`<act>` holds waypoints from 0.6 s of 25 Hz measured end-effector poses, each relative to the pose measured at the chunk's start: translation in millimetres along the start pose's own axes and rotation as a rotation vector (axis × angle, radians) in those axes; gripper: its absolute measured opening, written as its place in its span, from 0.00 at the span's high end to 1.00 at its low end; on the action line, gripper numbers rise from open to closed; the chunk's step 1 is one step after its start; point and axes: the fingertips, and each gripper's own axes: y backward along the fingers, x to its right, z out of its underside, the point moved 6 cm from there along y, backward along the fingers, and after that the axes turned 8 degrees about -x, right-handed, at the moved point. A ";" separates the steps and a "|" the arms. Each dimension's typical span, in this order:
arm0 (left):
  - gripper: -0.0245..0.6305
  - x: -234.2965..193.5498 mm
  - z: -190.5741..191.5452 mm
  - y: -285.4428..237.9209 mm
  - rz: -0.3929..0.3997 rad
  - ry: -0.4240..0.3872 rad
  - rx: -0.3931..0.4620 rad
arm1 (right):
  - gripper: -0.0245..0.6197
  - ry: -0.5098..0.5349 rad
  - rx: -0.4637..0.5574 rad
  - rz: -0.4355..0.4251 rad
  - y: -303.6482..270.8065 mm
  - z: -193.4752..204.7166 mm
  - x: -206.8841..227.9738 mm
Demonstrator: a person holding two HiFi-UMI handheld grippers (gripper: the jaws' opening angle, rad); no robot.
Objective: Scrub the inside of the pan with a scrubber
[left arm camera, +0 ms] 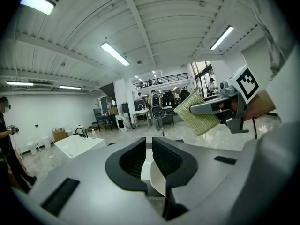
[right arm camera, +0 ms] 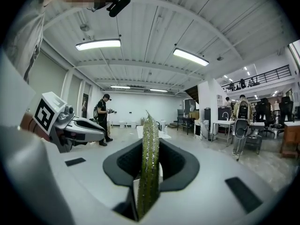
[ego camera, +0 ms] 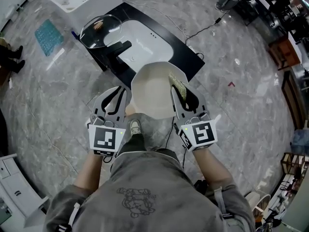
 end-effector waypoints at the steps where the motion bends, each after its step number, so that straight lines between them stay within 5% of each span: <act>1: 0.90 -5.2 2.7 -5.4 0.020 0.000 -0.010 | 0.84 -0.002 -0.012 0.007 -8.0 0.2 -0.2; 7: 0.90 -26.5 16.0 -31.6 0.127 -0.022 -0.052 | 0.84 0.018 -0.064 0.028 -44.5 4.5 -2.6; 15: 0.64 -14.9 43.8 -47.9 0.267 -0.086 -0.212 | 0.84 0.006 -0.142 0.031 -71.6 25.9 5.6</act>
